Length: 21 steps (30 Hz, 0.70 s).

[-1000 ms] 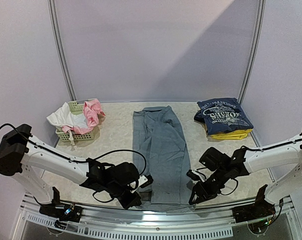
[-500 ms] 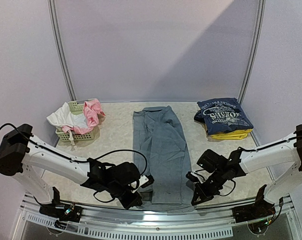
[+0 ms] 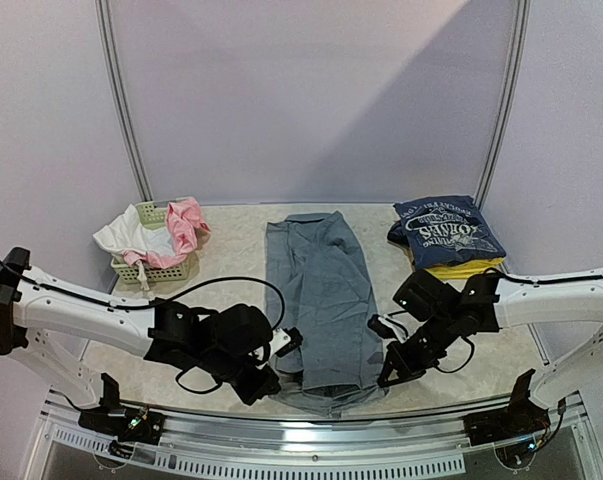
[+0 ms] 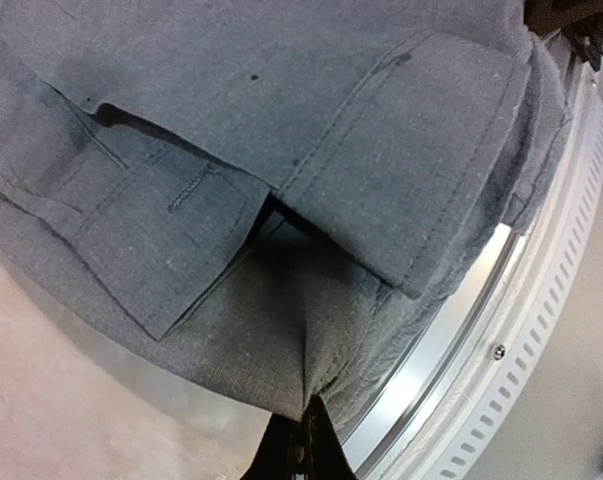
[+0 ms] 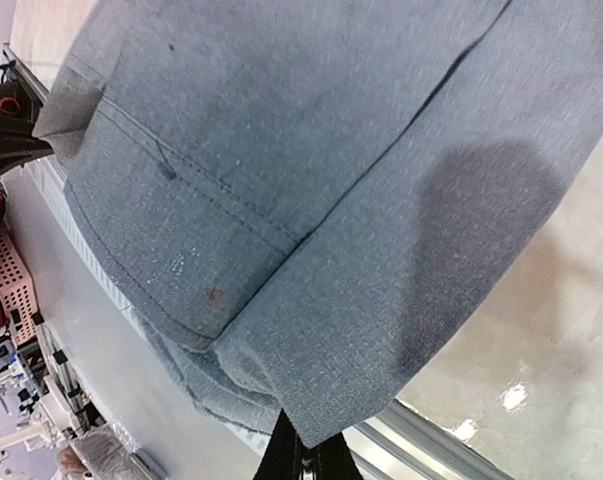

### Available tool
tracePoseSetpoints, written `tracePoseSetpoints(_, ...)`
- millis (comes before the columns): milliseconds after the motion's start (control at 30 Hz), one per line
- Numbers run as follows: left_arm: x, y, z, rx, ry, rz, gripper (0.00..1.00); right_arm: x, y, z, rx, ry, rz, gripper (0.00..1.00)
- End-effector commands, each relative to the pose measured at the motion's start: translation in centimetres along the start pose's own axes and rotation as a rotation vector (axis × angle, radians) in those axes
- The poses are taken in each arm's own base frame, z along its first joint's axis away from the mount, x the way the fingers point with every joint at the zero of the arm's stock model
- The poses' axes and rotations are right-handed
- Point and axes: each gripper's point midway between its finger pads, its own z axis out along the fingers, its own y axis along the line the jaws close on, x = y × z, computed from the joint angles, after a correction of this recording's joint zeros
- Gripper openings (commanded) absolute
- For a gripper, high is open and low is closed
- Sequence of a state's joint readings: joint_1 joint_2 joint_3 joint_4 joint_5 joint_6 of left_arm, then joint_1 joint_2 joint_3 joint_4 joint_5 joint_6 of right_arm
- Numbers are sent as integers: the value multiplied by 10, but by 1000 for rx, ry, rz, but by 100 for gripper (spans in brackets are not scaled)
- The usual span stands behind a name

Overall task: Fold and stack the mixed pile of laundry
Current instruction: Pick up the rectangle-folded shirt from the center of the board, then fold the rectangle-folded shirt at the center of the board.

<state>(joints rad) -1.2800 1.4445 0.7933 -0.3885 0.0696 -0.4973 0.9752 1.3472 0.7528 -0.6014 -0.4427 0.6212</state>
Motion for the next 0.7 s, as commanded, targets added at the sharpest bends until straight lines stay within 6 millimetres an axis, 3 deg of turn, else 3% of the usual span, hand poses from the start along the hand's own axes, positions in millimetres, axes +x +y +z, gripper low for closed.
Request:
tracePoseSetpoints(0, -10, 16, -18, -117, -38, -15, 0, -22, 2, -15, 54, -86, -23, 0)
tracePoseSetpoints(400, -62, 54, -54, -311, -182, -79, 0, -84, -2, -56, 184, -308, 2, 0)
tracePoseSetpoints(667, -101, 88, -79, -413, -272, -128, 0, -133, -4, -68, 254, -434, 65, 0)
